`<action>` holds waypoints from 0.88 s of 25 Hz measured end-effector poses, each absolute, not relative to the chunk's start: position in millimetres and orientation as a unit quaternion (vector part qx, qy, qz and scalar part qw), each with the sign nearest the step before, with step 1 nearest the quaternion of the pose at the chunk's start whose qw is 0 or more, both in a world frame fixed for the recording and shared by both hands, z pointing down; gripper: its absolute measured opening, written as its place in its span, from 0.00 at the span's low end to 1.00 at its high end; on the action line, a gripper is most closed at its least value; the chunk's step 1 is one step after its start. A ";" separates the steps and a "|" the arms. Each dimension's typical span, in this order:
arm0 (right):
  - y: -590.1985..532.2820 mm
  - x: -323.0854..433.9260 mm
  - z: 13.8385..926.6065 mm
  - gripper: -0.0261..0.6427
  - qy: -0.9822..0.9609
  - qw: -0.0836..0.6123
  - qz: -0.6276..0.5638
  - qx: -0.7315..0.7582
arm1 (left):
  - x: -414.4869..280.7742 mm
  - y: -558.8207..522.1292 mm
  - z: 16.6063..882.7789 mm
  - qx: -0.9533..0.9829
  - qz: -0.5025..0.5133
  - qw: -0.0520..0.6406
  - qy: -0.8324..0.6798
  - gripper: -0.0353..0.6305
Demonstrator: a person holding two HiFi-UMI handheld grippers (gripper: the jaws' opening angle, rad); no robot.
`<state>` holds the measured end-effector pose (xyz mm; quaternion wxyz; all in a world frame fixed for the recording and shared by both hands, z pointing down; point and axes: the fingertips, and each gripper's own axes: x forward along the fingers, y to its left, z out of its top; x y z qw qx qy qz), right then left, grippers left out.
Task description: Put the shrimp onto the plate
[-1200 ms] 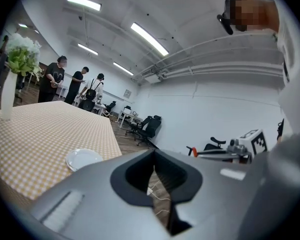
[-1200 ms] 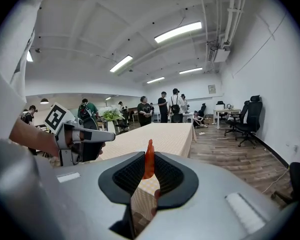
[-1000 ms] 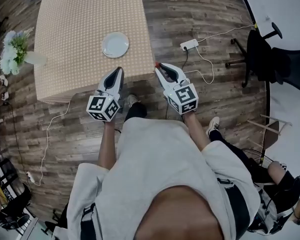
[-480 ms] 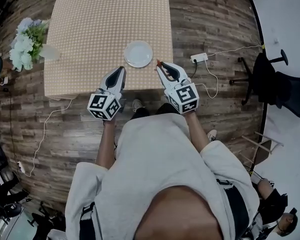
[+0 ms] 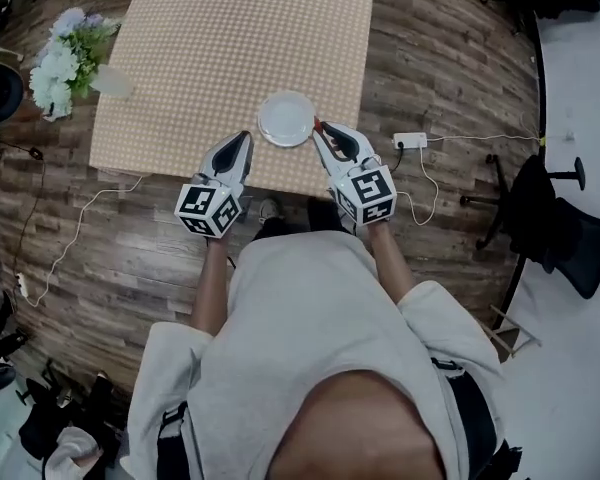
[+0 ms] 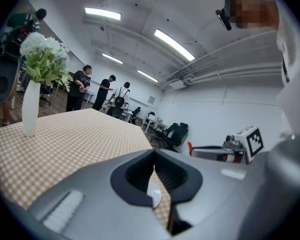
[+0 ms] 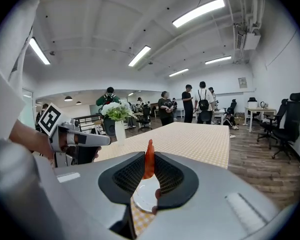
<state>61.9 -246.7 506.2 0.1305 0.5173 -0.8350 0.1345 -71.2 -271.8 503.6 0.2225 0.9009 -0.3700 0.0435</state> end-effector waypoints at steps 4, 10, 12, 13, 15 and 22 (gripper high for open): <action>-264.4 72.7 512.3 0.13 -0.854 0.127 0.146 0.483 | -66.4 -281.9 504.7 0.884 0.047 0.223 -0.409 0.07; -273.1 80.1 534.1 0.13 -0.869 0.148 0.159 0.445 | -63.8 -282.9 521.7 0.861 0.052 0.242 -0.445 0.07; -272.7 79.3 540.8 0.13 -0.870 0.153 0.166 0.439 | -63.8 -279.6 529.5 0.857 0.058 0.249 -0.448 0.07; -273.4 78.4 544.1 0.13 -0.870 0.155 0.169 0.436 | -63.8 -279.3 533.0 0.855 0.060 0.252 -0.449 0.07; -274.4 76.1 552.3 0.13 -0.870 0.161 0.176 0.432 | -63.7 -279.6 539.5 0.853 0.062 0.259 -0.449 0.07; -263.7 62.2 591.6 0.13 -0.865 0.188 0.211 0.413 | -59.6 -272.6 571.7 0.849 0.069 0.292 -0.436 0.07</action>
